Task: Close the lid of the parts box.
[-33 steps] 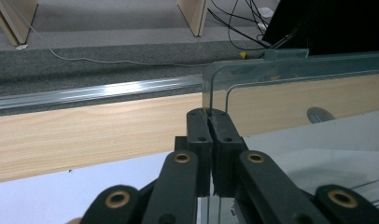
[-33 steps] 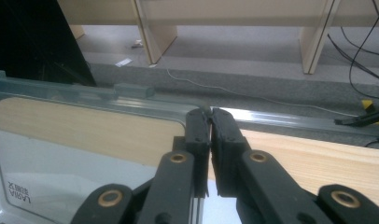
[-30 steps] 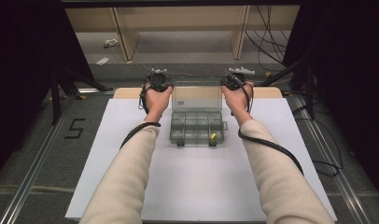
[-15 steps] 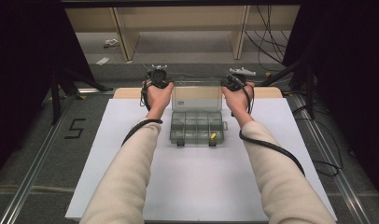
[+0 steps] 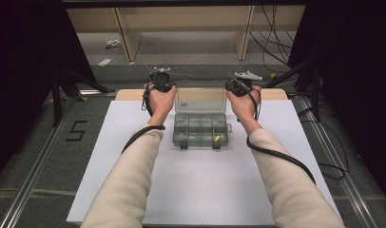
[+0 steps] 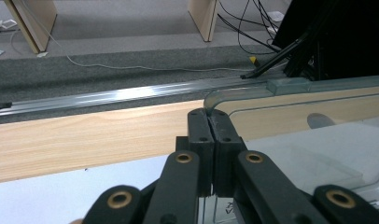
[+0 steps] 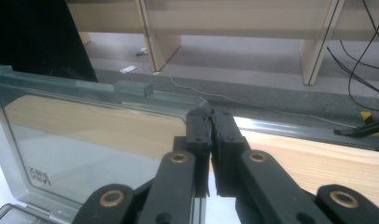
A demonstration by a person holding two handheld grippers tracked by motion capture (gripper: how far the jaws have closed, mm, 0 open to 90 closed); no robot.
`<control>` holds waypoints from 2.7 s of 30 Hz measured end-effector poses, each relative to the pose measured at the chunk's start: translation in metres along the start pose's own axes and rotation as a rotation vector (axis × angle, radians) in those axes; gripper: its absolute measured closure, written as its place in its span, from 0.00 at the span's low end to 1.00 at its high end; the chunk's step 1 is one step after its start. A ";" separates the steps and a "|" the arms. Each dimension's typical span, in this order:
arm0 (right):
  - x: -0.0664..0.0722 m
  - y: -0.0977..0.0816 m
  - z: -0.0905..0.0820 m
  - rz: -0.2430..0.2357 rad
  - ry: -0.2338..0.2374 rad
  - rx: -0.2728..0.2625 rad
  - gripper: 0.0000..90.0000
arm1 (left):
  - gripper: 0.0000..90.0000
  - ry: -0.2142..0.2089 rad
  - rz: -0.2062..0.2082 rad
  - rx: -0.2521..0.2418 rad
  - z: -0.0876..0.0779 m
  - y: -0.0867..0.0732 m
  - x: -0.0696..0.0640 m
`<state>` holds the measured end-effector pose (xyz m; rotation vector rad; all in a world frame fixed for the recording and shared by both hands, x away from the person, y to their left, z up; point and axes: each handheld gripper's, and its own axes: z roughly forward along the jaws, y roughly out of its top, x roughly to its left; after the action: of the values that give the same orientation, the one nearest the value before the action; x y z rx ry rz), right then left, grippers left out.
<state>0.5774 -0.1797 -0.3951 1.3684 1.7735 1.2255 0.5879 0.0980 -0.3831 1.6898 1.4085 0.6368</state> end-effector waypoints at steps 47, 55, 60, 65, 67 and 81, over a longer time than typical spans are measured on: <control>0.016 -0.021 -0.045 -0.114 -0.005 -0.039 0.97 | 0.99 -0.013 0.094 -0.104 -0.039 -0.032 -0.008; 0.019 -0.026 -0.052 -0.130 -0.002 -0.044 0.96 | 0.99 -0.015 0.106 -0.121 -0.044 -0.039 -0.008; 0.019 -0.029 -0.055 -0.134 0.002 -0.043 0.96 | 0.98 -0.018 0.117 -0.123 -0.047 -0.041 -0.009; 0.020 -0.032 -0.059 -0.140 0.006 -0.045 0.96 | 0.98 -0.018 0.124 -0.128 -0.048 -0.043 -0.009; 0.021 -0.033 -0.060 -0.144 0.006 -0.048 0.96 | 0.98 -0.019 0.130 -0.132 -0.050 -0.045 -0.009; 0.023 -0.042 -0.069 -0.161 0.015 -0.048 0.97 | 0.98 -0.025 0.153 -0.145 -0.056 -0.054 -0.010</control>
<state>0.4941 -0.1820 -0.4027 1.1676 1.8148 1.1858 0.5113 0.1056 -0.3973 1.6938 1.1942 0.7816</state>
